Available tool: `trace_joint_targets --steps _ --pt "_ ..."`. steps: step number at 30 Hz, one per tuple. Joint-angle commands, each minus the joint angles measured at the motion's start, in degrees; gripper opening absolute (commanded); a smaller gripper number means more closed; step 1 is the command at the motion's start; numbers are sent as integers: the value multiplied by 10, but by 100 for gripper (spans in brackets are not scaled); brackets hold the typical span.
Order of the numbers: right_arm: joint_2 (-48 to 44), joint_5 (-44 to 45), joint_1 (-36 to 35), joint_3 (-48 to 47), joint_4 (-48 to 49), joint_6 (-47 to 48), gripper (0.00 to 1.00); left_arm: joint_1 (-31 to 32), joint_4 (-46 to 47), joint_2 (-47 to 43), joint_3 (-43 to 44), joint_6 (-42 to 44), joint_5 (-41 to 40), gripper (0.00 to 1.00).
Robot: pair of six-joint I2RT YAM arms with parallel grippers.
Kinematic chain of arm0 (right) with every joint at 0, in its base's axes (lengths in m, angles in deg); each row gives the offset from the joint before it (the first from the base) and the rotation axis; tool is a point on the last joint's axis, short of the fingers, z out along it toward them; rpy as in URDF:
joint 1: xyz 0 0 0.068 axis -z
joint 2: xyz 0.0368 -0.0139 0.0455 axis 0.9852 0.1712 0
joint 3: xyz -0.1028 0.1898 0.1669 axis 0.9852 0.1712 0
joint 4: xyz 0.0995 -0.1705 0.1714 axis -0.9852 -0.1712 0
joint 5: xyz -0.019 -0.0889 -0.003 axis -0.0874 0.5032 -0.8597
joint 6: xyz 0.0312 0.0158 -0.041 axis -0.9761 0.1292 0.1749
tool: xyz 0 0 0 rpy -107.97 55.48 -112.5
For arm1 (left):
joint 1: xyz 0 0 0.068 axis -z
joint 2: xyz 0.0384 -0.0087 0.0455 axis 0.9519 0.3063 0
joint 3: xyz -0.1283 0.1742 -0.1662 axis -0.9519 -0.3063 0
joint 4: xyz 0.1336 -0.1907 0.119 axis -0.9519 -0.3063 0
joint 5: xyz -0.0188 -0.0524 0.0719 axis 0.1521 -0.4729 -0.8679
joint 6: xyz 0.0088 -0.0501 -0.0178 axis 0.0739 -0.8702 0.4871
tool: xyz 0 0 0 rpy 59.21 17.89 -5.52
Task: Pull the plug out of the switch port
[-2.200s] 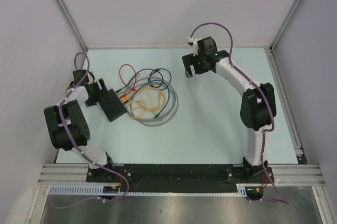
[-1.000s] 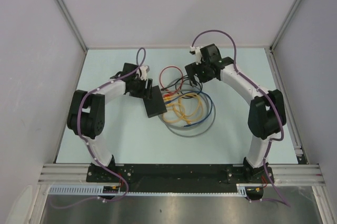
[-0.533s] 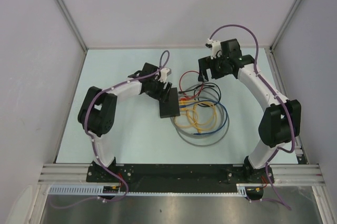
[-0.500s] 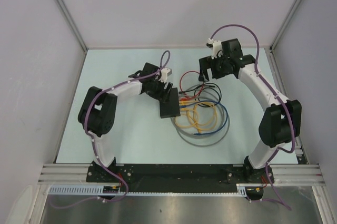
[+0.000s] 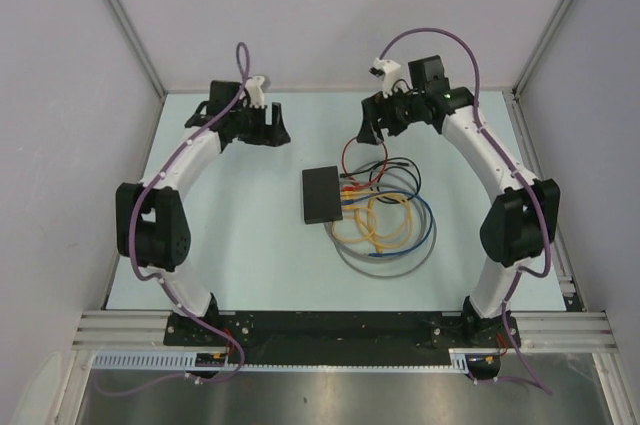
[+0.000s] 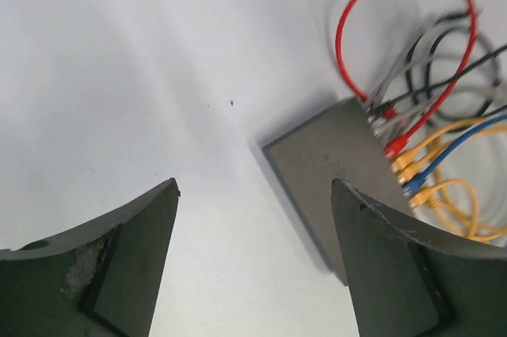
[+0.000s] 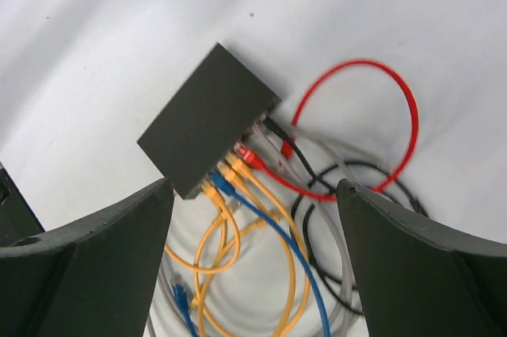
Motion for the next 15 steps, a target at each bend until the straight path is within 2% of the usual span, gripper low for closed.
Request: trace_joint_targets --steps 1,5,11,15 --pt "86 -59 -1 -114 -69 50 84 -24 15 -32 18 -101 75 83" --pt "181 -174 10 -214 -167 89 71 -26 36 -63 -33 -117 108 81" --pt "262 -219 9 -259 -200 148 63 -29 14 -59 -55 -59 115 76" --pt "297 -239 9 -267 -218 167 63 -32 -7 -46 -55 -3 171 74"
